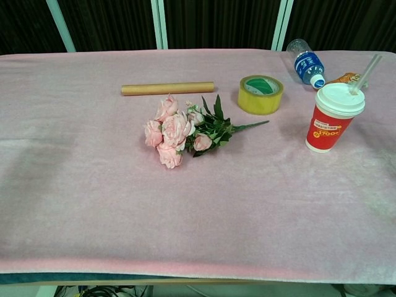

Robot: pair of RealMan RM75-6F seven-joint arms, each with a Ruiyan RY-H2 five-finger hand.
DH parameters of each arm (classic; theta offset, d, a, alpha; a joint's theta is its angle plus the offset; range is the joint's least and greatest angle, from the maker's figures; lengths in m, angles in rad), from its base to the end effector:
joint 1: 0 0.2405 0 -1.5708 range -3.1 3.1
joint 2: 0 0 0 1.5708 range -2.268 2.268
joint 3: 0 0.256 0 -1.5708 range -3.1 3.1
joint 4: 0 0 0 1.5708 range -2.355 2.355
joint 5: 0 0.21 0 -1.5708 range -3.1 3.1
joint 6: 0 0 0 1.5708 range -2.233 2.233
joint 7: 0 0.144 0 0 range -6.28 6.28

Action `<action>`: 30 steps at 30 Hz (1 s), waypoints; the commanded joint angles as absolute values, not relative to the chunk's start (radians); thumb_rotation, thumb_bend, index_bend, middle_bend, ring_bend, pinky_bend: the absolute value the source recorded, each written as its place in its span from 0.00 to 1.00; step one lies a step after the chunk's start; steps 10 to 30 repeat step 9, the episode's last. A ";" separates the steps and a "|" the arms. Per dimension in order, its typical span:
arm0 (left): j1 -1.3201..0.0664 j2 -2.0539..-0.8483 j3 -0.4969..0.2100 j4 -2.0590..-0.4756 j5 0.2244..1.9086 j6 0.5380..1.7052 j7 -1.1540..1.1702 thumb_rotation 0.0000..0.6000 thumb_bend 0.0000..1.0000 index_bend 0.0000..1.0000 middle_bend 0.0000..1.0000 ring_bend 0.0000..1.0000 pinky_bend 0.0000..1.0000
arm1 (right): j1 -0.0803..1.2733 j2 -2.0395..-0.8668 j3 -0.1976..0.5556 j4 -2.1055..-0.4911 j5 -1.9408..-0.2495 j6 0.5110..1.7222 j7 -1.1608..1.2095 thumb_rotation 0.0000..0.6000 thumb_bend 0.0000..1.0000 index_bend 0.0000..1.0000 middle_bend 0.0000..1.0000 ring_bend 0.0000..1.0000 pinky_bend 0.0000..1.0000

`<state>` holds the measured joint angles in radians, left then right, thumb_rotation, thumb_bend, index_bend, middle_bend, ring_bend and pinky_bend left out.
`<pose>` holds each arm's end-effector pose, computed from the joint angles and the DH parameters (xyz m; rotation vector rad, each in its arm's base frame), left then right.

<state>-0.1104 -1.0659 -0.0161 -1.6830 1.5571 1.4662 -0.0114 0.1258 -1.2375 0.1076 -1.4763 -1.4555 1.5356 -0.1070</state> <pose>-0.2928 0.1801 0.1592 -1.4704 -0.9250 -0.9433 -0.3174 -0.2064 0.1511 1.3278 -0.7328 0.8841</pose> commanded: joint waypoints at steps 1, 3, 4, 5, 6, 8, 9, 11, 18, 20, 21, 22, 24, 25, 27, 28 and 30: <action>-0.110 -1.069 -0.017 -1.681 1.569 1.477 -0.018 1.00 0.66 0.04 0.04 0.00 0.00 | 0.119 -1.222 0.086 -1.469 -1.482 1.513 -0.094 1.00 0.17 0.02 0.00 0.01 0.21; -0.110 -1.071 -0.017 -1.681 1.582 1.487 -0.024 1.00 0.66 0.05 0.04 0.00 0.00 | 0.126 -1.229 0.075 -1.445 -1.507 1.507 -0.075 1.00 0.17 0.01 0.00 0.01 0.21; -0.110 -1.071 -0.017 -1.682 1.589 1.492 -0.025 1.00 0.65 0.05 0.04 0.00 0.00 | 0.129 -1.232 0.071 -1.433 -1.517 1.504 -0.067 1.00 0.17 0.01 0.00 0.01 0.21; -0.110 -1.072 -0.016 -1.682 1.596 1.497 -0.025 1.00 0.65 0.05 0.04 0.00 0.00 | 0.134 -1.237 0.061 -1.413 -1.531 1.494 -0.058 1.00 0.17 0.01 0.00 0.01 0.21; -0.110 -1.072 -0.015 -1.681 1.602 1.500 -0.024 1.00 0.65 0.05 0.04 0.00 0.00 | 0.139 -1.241 0.053 -1.396 -1.541 1.484 -0.050 1.00 0.17 0.01 0.00 0.01 0.21; -0.109 -1.074 -0.013 -1.678 1.604 1.500 -0.021 1.00 0.65 0.05 0.04 0.00 0.00 | 0.146 -1.250 0.047 -1.374 -1.549 1.469 -0.029 1.00 0.17 0.01 0.00 0.01 0.21; -0.109 -1.075 -0.011 -1.677 1.603 1.499 -0.020 1.00 0.65 0.05 0.04 0.00 0.00 | 0.149 -1.255 0.046 -1.364 -1.550 1.463 -0.014 1.00 0.17 0.01 0.00 0.01 0.21; -0.109 -1.075 -0.011 -1.677 1.603 1.499 -0.020 1.00 0.65 0.05 0.04 0.00 0.00 | 0.149 -1.255 0.046 -1.364 -1.550 1.463 -0.014 1.00 0.17 0.01 0.00 0.01 0.21; -0.109 -1.075 -0.011 -1.677 1.603 1.499 -0.020 1.00 0.65 0.05 0.04 0.00 0.00 | 0.149 -1.255 0.046 -1.364 -1.550 1.463 -0.014 1.00 0.17 0.01 0.00 0.01 0.21; -0.109 -1.075 -0.011 -1.677 1.603 1.499 -0.020 1.00 0.65 0.05 0.04 0.00 0.00 | 0.149 -1.255 0.046 -1.364 -1.550 1.463 -0.014 1.00 0.17 0.01 0.00 0.01 0.21; -0.109 -1.075 -0.011 -1.677 1.603 1.499 -0.020 1.00 0.65 0.05 0.04 0.00 0.00 | 0.149 -1.255 0.046 -1.364 -1.550 1.463 -0.014 1.00 0.17 0.01 0.00 0.01 0.21; -0.109 -1.075 -0.011 -1.677 1.603 1.499 -0.020 1.00 0.65 0.05 0.04 0.00 0.00 | 0.149 -1.255 0.046 -1.364 -1.550 1.463 -0.014 1.00 0.17 0.01 0.00 0.01 0.21; -0.109 -1.075 -0.011 -1.677 1.603 1.499 -0.020 1.00 0.65 0.05 0.04 0.00 0.00 | 0.149 -1.255 0.046 -1.364 -1.550 1.463 -0.014 1.00 0.17 0.01 0.00 0.01 0.21; -0.109 -1.075 -0.011 -1.677 1.603 1.499 -0.020 1.00 0.65 0.05 0.04 0.00 0.00 | 0.149 -1.255 0.046 -1.364 -1.550 1.463 -0.014 1.00 0.17 0.01 0.00 0.01 0.21; -0.109 -1.075 -0.011 -1.677 1.603 1.499 -0.020 1.00 0.65 0.05 0.04 0.00 0.00 | 0.149 -1.255 0.046 -1.364 -1.550 1.463 -0.014 1.00 0.17 0.01 0.00 0.01 0.21; -0.109 -1.075 -0.011 -1.677 1.603 1.499 -0.020 1.00 0.65 0.05 0.04 0.00 0.00 | 0.149 -1.255 0.046 -1.364 -1.550 1.463 -0.014 1.00 0.17 0.01 0.00 0.01 0.21; -0.109 -1.075 -0.011 -1.677 1.603 1.499 -0.020 1.00 0.65 0.05 0.04 0.00 0.00 | 0.149 -1.255 0.046 -1.364 -1.550 1.463 -0.014 1.00 0.17 0.01 0.00 0.01 0.21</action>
